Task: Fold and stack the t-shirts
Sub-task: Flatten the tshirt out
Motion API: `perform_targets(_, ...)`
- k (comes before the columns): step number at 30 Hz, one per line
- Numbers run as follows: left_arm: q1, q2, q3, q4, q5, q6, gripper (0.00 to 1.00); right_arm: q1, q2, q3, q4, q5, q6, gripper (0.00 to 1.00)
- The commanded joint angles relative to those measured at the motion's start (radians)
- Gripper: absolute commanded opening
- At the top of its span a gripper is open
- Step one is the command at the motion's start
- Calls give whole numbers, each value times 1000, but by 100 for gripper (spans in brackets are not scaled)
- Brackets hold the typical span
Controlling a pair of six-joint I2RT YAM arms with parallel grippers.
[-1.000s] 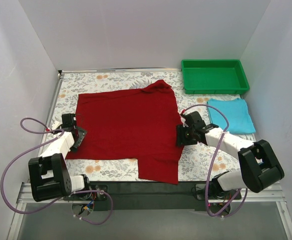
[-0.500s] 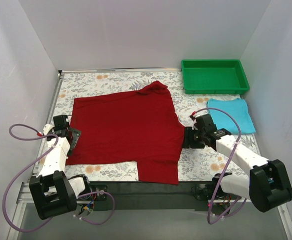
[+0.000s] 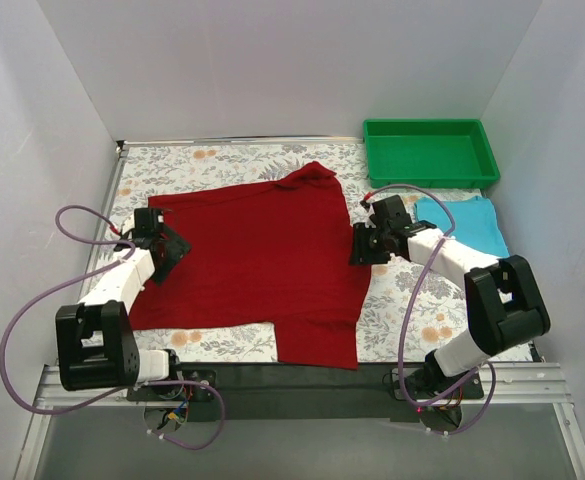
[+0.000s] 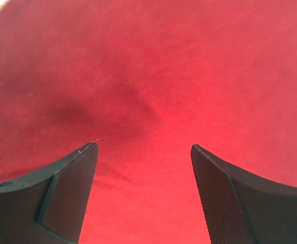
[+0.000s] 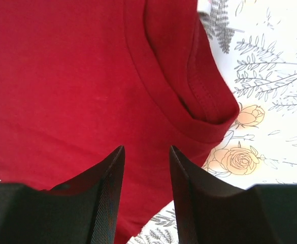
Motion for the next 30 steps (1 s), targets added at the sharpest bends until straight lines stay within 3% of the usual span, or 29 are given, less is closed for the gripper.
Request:
perform_targets(1,-3,34,-43,32,30,-20,69,-1,23,-3,26,13,-13,40)
perform_targets(7,-4,45,-118,-15,7,-92,66,-33,-10,-179,17,18,33,40)
perform_targets(16,-3,-118,-253,-112,47,-203,63,-36,-210,-321,-79,61,61,42)
perform_targets(19,-4,-194,-232,-147,66,-217,63,-36,-253,-278,-121,67,39,43)
perform_targets(23,-3,-204,-116,-130,-9,-102,66,-36,-261,-142,-116,29,-25,43)
perform_targets(30,-1,81,176,46,-65,-11,68,-38,-49,200,-40,52,-140,41)
